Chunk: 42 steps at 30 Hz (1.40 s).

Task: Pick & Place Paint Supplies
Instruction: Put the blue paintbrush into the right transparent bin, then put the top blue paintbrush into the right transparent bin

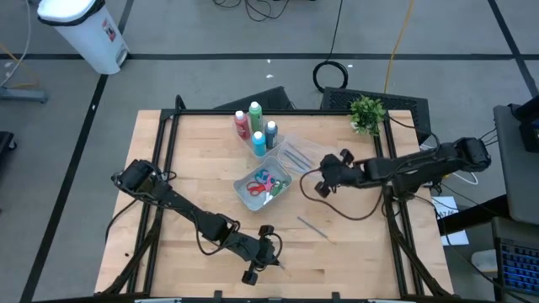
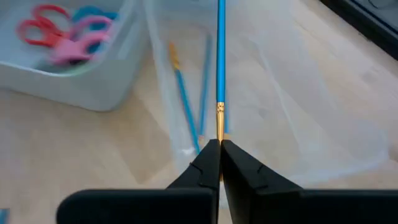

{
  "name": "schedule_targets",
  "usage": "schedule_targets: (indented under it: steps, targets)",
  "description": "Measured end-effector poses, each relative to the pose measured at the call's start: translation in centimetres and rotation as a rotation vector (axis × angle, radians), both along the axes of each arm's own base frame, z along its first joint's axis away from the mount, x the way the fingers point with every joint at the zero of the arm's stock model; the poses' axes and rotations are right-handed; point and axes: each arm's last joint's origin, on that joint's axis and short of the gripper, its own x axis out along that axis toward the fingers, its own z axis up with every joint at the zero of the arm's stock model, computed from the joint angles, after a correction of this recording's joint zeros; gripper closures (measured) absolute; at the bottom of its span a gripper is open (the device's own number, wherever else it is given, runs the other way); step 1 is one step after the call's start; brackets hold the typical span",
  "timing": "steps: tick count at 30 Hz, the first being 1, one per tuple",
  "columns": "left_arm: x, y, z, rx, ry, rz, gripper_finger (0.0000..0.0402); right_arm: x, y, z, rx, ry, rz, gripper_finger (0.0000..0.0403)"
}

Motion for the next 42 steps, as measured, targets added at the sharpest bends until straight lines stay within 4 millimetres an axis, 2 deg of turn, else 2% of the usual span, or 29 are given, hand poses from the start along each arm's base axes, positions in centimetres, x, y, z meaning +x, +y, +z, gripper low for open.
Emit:
schedule_targets:
  steps: [8,11,19,24,26,30,36,39,42]
  targets:
    - [0.0,0.0,0.0,0.000,0.000,0.000,0.0376,-0.1,-0.6,-0.2,0.066,0.027,0.009,0.0402]
    - [0.0,0.0,0.0,0.000,0.000,0.000,0.0376,0.0,-0.6,-0.2,0.065,0.015,0.007,0.0390]
    - [0.0,0.0,0.0,0.000,0.000,0.000,0.0376,0.0,-0.6,0.0,0.071,0.004,0.013,0.0306]
    - [0.0,0.0,0.0,0.000,0.000,0.000,0.0376,0.1,0.4,1.3,0.221,-0.106,0.183,0.0265]
    - [0.0,0.0,0.0,0.000,0.000,0.000,0.0376,0.6,1.9,2.2,0.269,-0.196,0.315,0.0259]
    - [0.0,0.0,0.0,-0.002,-0.002,0.004,0.0376,1.3,6.3,4.1,0.355,-0.412,0.628,0.0260]
    - [0.1,0.1,0.1,-0.085,0.031,0.094,0.0376,0.5,13.9,7.1,0.266,-0.819,1.057,0.0265]
    - [0.1,0.1,0.1,-0.097,0.036,0.102,0.0376,-0.4,17.1,7.1,0.275,-0.939,1.164,0.0259]
    - [0.1,0.1,0.1,-0.098,0.037,0.103,0.0375,-0.8,18.9,6.6,0.232,-0.945,1.092,0.0243]
